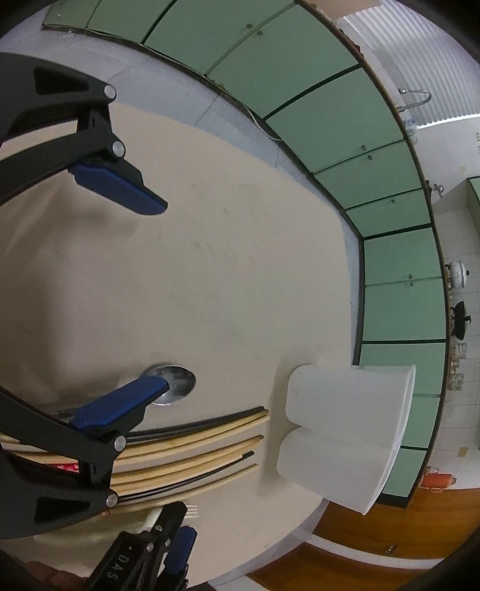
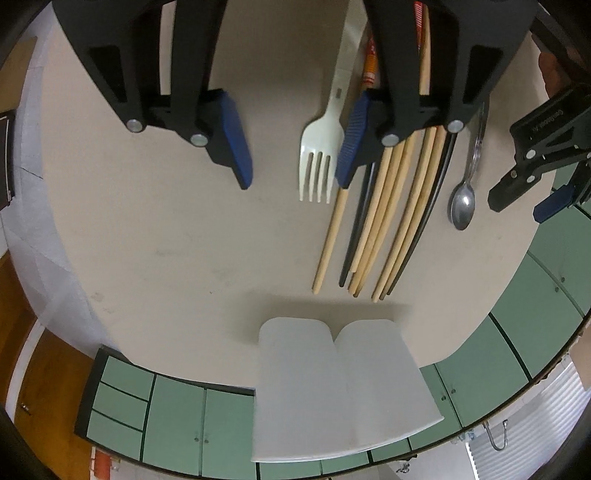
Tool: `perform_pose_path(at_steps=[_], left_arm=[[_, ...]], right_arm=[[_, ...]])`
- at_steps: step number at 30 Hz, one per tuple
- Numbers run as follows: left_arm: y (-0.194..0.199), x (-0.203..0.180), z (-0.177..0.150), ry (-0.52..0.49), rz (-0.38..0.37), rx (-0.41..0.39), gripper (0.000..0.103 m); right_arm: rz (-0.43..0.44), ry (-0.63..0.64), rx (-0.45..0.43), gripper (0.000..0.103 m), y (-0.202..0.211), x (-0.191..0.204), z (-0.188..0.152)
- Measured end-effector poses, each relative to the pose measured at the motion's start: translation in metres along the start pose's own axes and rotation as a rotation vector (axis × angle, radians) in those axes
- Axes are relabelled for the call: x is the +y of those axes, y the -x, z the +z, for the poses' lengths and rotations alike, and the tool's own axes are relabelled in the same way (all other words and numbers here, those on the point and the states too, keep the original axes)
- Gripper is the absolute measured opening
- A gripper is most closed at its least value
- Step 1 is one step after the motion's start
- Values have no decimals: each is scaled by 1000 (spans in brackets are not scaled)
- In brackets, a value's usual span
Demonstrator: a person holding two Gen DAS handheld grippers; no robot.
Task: Organize utensils
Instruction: 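Lower the right gripper onto the white fork and close it while the left gripper approaches the steel spoon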
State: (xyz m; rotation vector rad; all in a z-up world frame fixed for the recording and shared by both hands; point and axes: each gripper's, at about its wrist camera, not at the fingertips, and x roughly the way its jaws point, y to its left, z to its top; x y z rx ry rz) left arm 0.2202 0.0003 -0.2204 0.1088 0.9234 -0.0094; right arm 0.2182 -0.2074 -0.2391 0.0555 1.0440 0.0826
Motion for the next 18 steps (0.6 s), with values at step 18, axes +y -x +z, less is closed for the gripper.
perform_pose_path(at_steps=[18], left_arm=[[-19, -21, 16, -12, -39, 13, 87]], right_arm=[[1, 59, -11, 20, 3, -7, 1]])
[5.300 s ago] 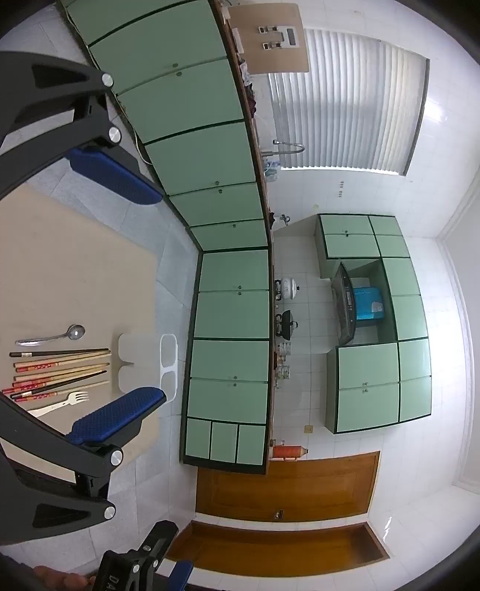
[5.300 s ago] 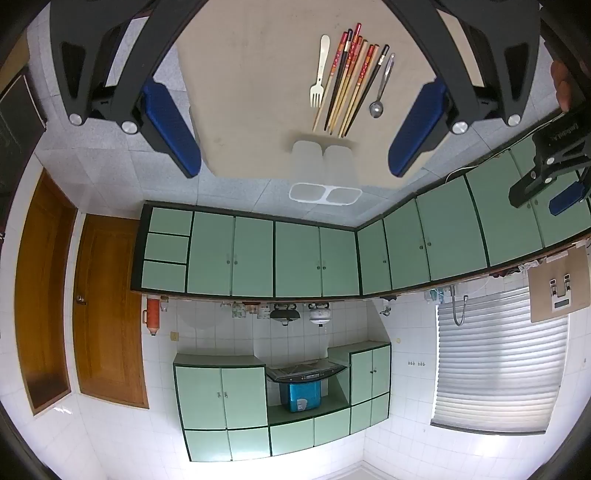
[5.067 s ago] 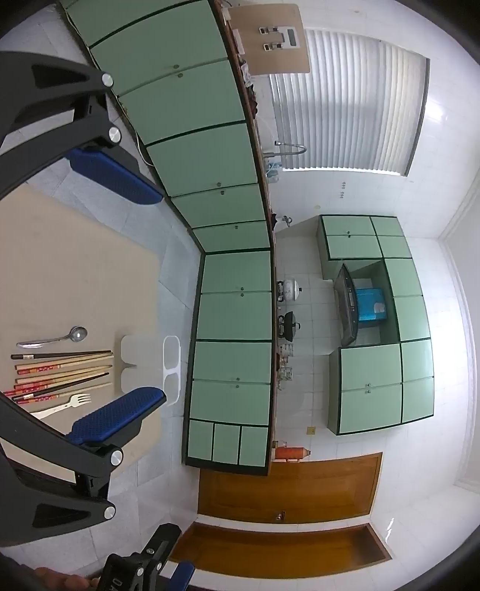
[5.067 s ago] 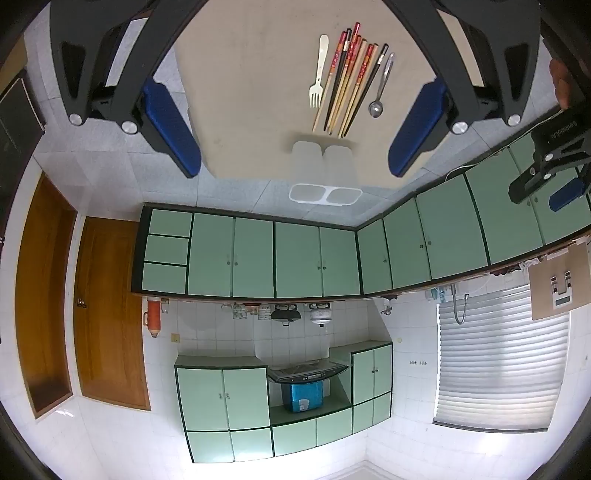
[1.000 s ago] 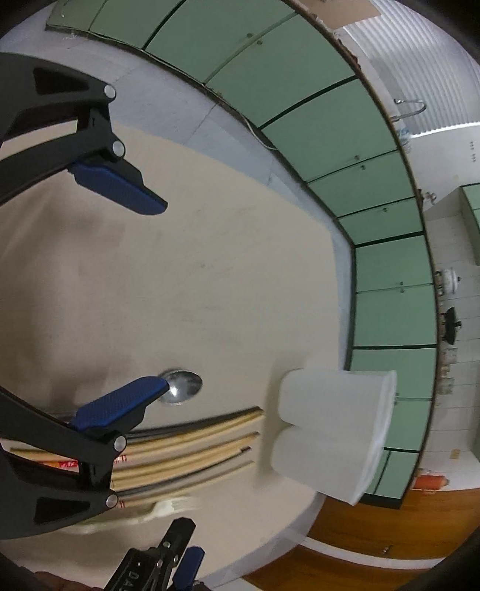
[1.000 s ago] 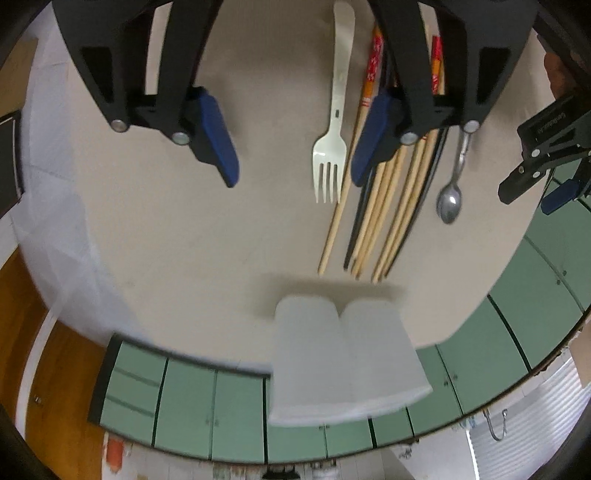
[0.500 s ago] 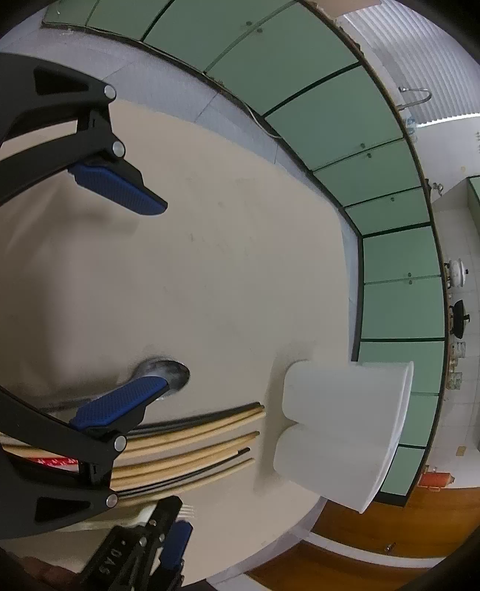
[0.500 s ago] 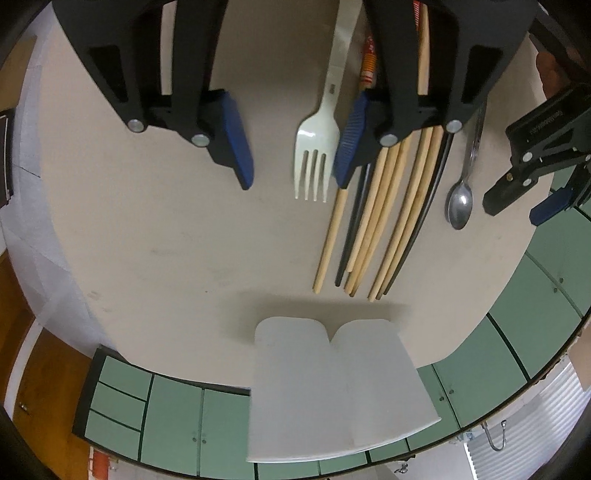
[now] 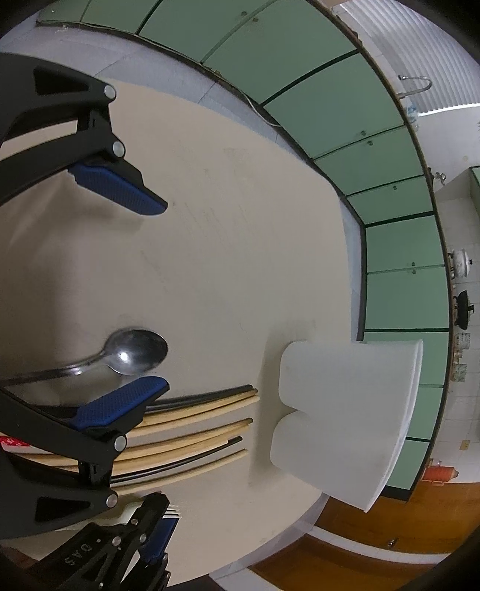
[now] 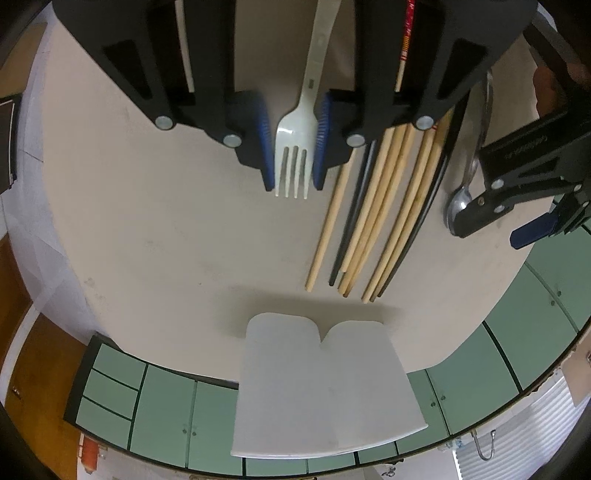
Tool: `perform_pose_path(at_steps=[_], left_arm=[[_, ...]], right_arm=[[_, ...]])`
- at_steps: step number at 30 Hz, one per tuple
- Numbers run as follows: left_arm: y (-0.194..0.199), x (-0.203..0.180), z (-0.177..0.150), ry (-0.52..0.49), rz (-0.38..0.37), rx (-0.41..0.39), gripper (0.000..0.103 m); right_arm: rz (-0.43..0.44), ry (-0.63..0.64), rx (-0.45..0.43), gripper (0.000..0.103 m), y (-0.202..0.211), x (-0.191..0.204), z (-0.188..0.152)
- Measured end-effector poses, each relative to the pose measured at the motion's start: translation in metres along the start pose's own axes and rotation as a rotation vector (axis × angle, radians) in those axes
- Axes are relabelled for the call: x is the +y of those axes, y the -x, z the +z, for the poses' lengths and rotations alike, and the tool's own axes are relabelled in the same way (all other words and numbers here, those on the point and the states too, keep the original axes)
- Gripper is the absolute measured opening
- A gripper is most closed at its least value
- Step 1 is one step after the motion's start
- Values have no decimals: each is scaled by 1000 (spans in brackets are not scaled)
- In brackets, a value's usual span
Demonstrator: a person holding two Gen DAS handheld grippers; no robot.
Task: Organize utensils
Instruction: 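Lower the right gripper onto the white fork and close it while the left gripper approaches the steel spoon, then close the left gripper on the steel spoon while the right gripper lifts the fork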
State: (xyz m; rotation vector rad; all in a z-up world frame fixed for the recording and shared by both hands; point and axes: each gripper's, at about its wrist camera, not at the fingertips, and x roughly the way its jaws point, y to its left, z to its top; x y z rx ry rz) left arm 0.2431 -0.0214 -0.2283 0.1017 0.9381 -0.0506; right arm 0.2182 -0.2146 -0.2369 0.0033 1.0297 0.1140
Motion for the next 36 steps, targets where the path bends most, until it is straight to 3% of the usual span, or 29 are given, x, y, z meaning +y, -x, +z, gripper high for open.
perform_pose_path(at_steps=[5, 10, 13, 15, 21, 29, 36], left_arm=[[-10, 0, -1, 10, -8, 28, 87], [-16, 0, -3, 29, -42, 60, 74], [-14, 2, -1, 39, -64, 59, 57], [-12, 2, 0, 44, -85, 55, 29], [-2, 6, -4, 61, -108, 24, 27], [41, 14, -20, 63, -143, -157, 27], [74, 16, -7, 71, -167, -265, 27]], right_arm=[[3, 19, -6, 20, 2, 1, -2], [3, 23, -9, 20, 2, 5, -3], [6, 22, -9, 20, 2, 4, -2], [6, 21, -8, 20, 4, 3, -2], [8, 6, -21, 20, 8, 2, -3], [28, 2, -135, 19, 44, -1, -2], [56, 15, -224, 19, 75, 0, 3]])
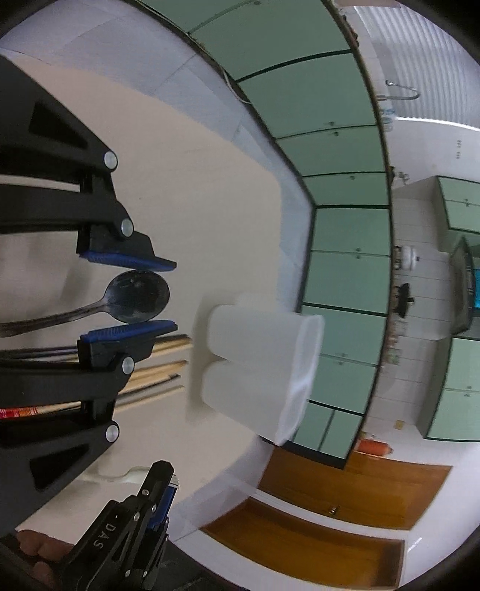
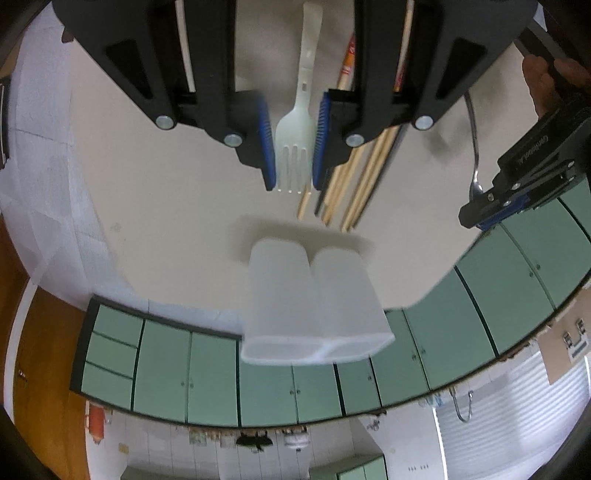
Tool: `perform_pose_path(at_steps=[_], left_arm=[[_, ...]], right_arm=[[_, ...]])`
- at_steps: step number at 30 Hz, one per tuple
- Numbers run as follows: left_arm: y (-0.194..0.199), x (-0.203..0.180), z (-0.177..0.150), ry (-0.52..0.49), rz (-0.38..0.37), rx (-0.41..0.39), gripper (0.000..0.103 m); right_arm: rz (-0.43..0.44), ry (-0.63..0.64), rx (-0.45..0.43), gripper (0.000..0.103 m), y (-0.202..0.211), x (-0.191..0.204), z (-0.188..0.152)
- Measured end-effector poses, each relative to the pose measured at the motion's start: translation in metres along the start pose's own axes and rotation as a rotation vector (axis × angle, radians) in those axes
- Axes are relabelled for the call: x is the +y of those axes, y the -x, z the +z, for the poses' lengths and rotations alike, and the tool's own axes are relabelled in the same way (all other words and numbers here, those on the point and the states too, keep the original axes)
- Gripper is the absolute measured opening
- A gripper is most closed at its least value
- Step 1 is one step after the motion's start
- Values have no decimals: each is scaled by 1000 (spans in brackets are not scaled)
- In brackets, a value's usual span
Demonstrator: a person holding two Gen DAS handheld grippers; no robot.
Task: Organize utensils
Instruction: 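Close the left gripper on the steel spoon while the right gripper lifts the fork, then carry the spoon and fork over the white holder and open both grippers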
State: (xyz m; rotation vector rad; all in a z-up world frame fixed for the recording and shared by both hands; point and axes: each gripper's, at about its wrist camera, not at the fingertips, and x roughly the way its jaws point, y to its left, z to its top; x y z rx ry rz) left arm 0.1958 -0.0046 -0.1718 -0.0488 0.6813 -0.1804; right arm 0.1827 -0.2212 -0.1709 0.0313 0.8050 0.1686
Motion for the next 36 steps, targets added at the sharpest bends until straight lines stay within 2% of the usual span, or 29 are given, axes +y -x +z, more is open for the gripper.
perform_pose_path(at_steps=[8, 18, 22, 28, 36], left_arm=[[25, -5, 25, -8, -28, -127, 26], [29, -8, 39, 2, -49, -167, 26], [36, -7, 52, 1, -49, -206, 26], [54, -9, 90, 10, -67, -305, 26], [61, -16, 163, 25, -112, -452, 26]], right_arm=[[28, 18, -115, 19, 22, -3, 35], [22, -6, -160, 19, 24, -18, 49], [25, -10, -206, 19, 30, -25, 67], [40, 7, -299, 19, 41, -31, 109], [76, 23, -438, 19, 42, -37, 179]])
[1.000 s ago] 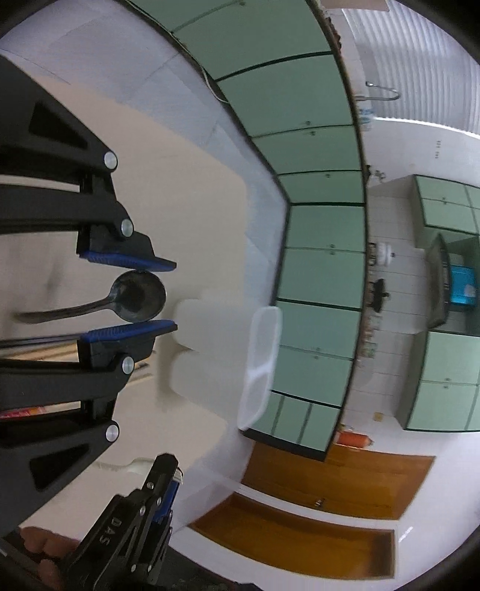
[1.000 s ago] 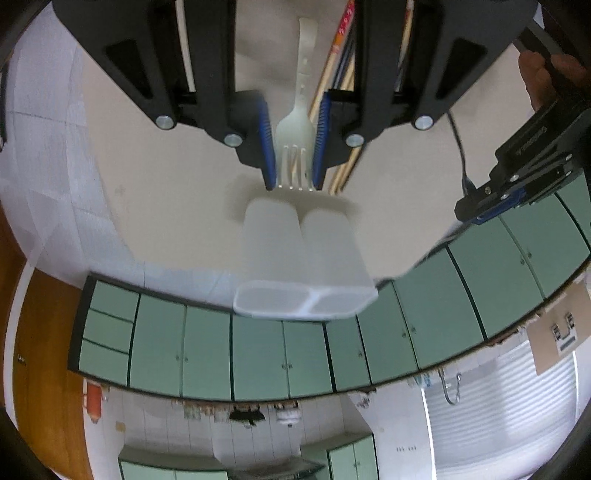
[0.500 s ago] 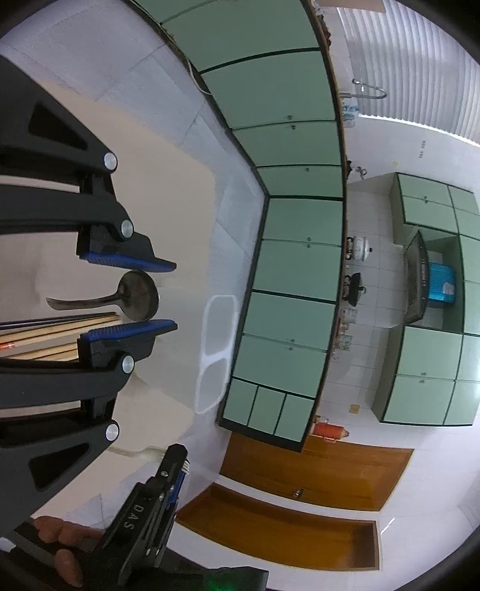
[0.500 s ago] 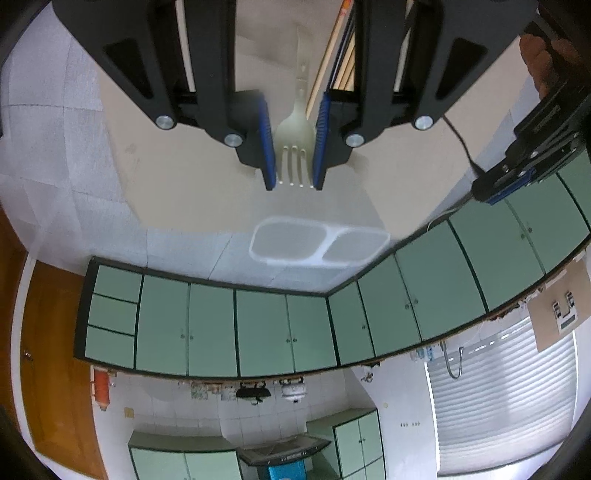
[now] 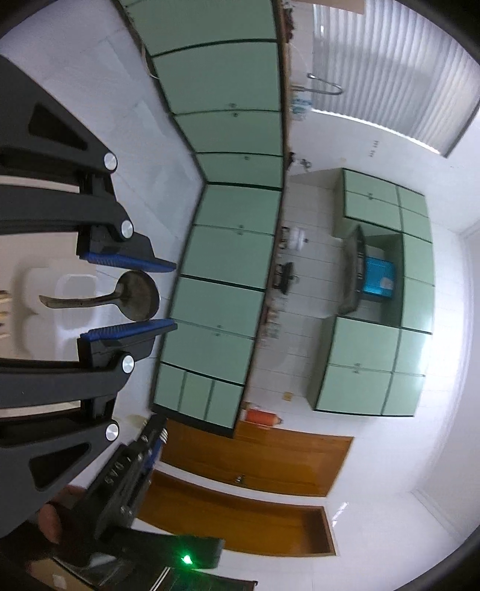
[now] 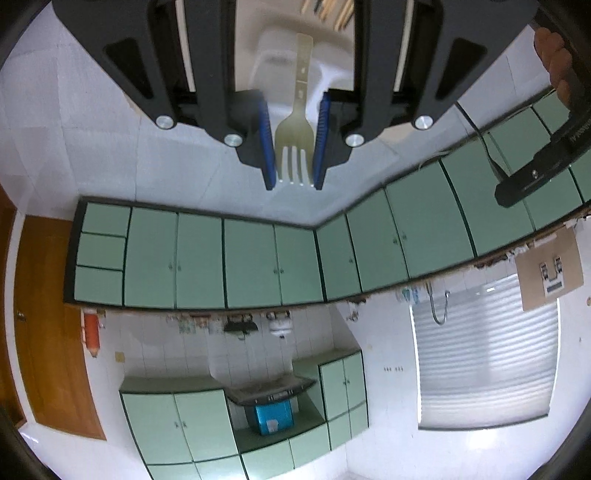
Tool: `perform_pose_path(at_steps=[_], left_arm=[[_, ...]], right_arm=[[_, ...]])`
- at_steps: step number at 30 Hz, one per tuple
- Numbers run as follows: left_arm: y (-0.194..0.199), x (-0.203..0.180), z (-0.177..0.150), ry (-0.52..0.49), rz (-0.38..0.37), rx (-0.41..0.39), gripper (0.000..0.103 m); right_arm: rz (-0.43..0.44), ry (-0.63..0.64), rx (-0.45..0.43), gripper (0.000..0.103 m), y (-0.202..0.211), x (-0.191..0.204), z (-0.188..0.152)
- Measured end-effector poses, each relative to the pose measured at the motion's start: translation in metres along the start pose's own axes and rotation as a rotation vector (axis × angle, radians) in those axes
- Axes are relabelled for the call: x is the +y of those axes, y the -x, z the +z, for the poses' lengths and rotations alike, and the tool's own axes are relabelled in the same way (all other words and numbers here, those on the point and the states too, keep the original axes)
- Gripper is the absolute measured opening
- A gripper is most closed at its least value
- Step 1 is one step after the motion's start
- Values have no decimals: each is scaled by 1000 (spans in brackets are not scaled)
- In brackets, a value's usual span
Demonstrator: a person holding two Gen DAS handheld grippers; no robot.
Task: Organize utensils
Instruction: 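Carry the spoon and fork over the white holder and open both grippers, then withdraw both grippers from the holder back toward the chopsticks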
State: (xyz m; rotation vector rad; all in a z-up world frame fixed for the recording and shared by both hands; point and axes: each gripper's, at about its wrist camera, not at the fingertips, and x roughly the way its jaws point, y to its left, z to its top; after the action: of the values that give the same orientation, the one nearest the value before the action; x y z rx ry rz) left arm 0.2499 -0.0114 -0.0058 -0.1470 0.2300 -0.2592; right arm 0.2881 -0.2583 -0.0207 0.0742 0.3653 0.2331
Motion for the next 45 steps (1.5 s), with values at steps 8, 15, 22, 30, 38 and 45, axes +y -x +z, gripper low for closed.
perform_pose_path(at_steps=[8, 15, 22, 30, 38, 45], left_arm=[[-69, -4, -6, 2, 0, 26, 26], [-113, 0, -44, 3, 6, 147, 26], [-114, 9, -70, 3, 26, 208, 32], [-76, 7, -75, -30, 43, 211, 55], [-16, 10, -123, -57, 59, 352, 64], [41, 18, -176, -34, 106, 463, 64]], right_arm=[[-15, 3, 15, 19, -56, -15, 1], [-5, -34, 112, 19, -88, -23, -34], [-19, -38, 150, 30, -83, -17, -57], [-88, -53, 103, 66, -37, -16, -64], [-175, -54, 153, 83, 32, -9, -119], [-203, -79, 249, 83, 84, 10, -181]])
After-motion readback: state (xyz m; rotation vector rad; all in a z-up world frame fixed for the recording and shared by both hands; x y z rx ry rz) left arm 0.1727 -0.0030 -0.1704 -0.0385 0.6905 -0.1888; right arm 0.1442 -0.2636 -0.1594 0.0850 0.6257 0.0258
